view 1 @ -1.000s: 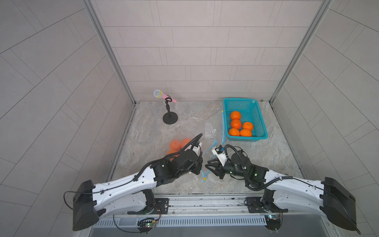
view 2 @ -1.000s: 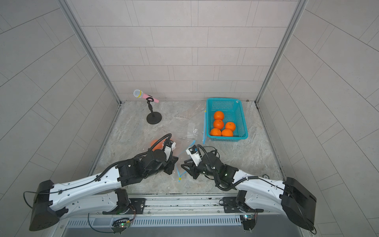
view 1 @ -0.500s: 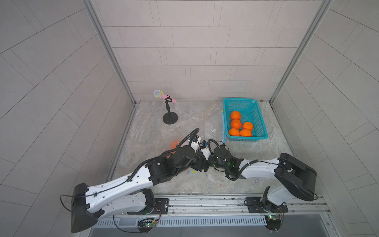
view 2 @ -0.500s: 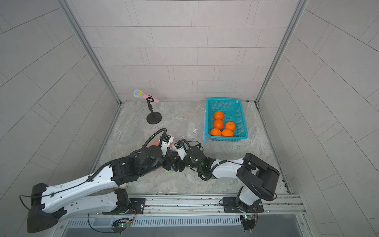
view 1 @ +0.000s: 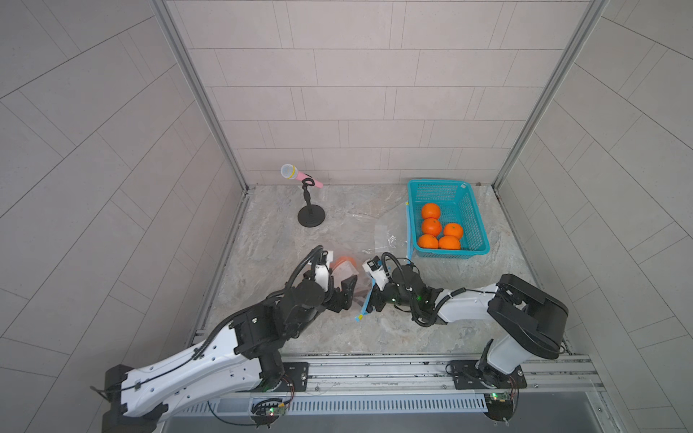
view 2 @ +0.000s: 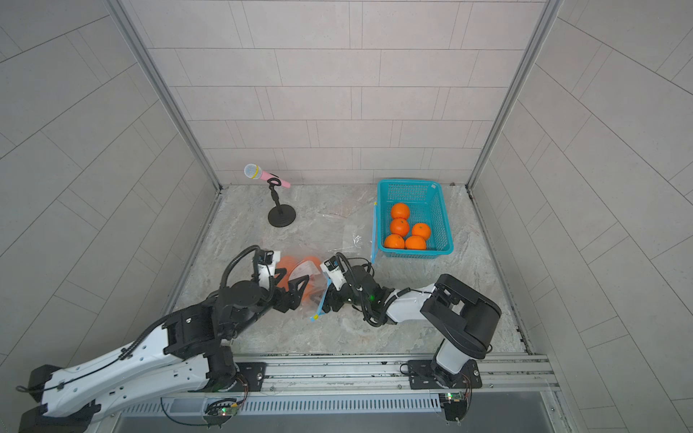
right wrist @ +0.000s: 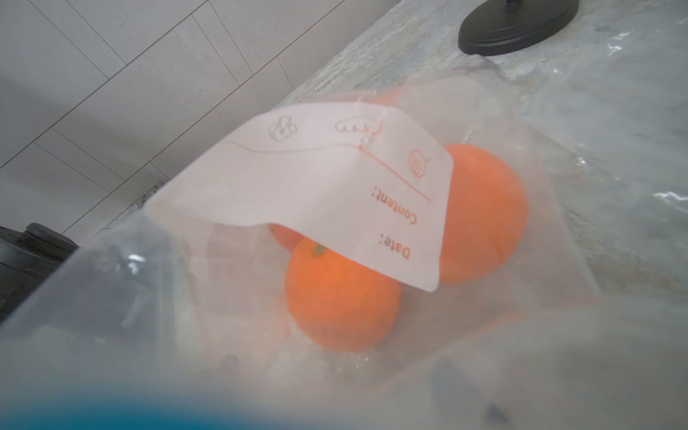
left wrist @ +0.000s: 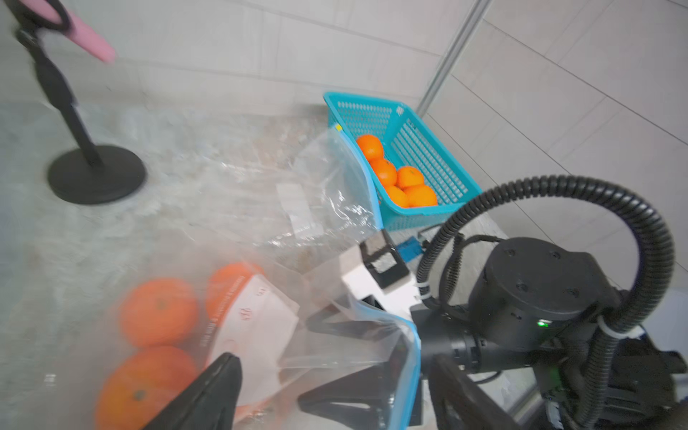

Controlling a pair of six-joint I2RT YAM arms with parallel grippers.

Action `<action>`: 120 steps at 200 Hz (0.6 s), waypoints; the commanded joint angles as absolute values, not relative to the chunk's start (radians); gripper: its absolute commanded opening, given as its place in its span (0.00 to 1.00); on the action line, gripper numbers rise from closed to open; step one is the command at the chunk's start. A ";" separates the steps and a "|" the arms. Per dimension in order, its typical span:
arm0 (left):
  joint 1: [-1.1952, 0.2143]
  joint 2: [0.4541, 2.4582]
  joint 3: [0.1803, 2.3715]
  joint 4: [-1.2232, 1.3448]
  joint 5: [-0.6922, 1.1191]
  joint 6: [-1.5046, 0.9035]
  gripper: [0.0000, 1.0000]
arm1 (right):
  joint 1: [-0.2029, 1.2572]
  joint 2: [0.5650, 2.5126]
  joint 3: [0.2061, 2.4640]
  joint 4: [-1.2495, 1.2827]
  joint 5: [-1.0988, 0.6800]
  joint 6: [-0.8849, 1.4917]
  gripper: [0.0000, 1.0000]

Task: Open the zip-top bag and take out the orange
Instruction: Pick up the orange from the zipper food storage bag.

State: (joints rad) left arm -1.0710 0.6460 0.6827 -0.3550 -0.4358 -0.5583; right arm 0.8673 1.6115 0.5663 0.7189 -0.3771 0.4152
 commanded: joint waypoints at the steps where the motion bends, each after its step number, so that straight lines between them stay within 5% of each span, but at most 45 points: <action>1: -1.004 0.645 0.614 -0.377 -0.554 -0.551 0.55 | 0.877 1.631 0.599 0.709 -0.369 0.400 0.73; 36: -0.850 0.761 0.520 -0.228 -0.279 -0.614 0.44 | 0.951 1.646 0.663 0.629 -0.283 0.339 0.71; 120: -0.756 1.194 0.574 -0.093 -0.210 -0.598 0.25 | 0.933 1.599 0.519 0.719 -0.291 0.391 0.76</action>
